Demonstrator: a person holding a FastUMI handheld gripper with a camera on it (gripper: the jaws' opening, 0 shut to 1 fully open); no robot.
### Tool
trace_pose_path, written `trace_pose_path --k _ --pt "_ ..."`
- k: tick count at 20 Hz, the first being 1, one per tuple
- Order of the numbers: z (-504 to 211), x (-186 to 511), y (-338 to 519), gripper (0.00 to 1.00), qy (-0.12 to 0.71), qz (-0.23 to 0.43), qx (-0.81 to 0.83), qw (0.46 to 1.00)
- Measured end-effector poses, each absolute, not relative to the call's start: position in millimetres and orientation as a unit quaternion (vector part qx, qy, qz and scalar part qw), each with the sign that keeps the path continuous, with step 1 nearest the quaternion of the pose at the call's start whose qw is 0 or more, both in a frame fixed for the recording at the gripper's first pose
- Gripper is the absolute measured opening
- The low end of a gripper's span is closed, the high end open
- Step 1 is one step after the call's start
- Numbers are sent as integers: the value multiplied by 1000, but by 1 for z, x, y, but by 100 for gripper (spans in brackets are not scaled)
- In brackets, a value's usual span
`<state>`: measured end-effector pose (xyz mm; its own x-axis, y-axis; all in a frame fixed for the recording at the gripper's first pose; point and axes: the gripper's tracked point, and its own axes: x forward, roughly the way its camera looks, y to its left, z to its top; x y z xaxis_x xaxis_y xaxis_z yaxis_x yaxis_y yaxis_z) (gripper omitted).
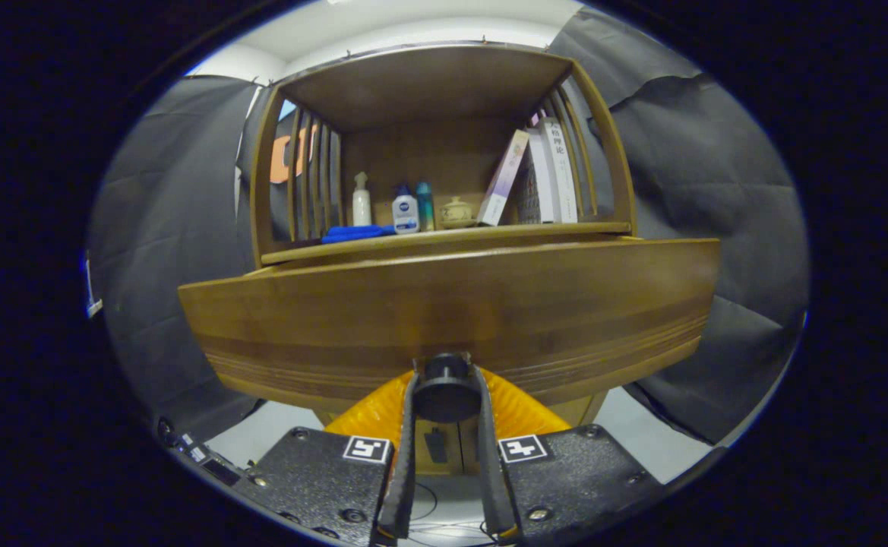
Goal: Pull open the drawer, take out the items inside it, and place them on the countertop above the cabinet.
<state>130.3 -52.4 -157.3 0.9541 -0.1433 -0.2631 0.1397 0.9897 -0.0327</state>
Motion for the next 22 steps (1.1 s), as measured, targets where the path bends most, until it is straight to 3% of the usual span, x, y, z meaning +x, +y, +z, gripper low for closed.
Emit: trace_pose_path --k 15,19,22 --pt "-165 76 -34 39 166 -60 -7 984" --pt "-146 66 -33 47 169 -66 -13 983" --pt "-117 57 -36 66 153 -62 -22 986"
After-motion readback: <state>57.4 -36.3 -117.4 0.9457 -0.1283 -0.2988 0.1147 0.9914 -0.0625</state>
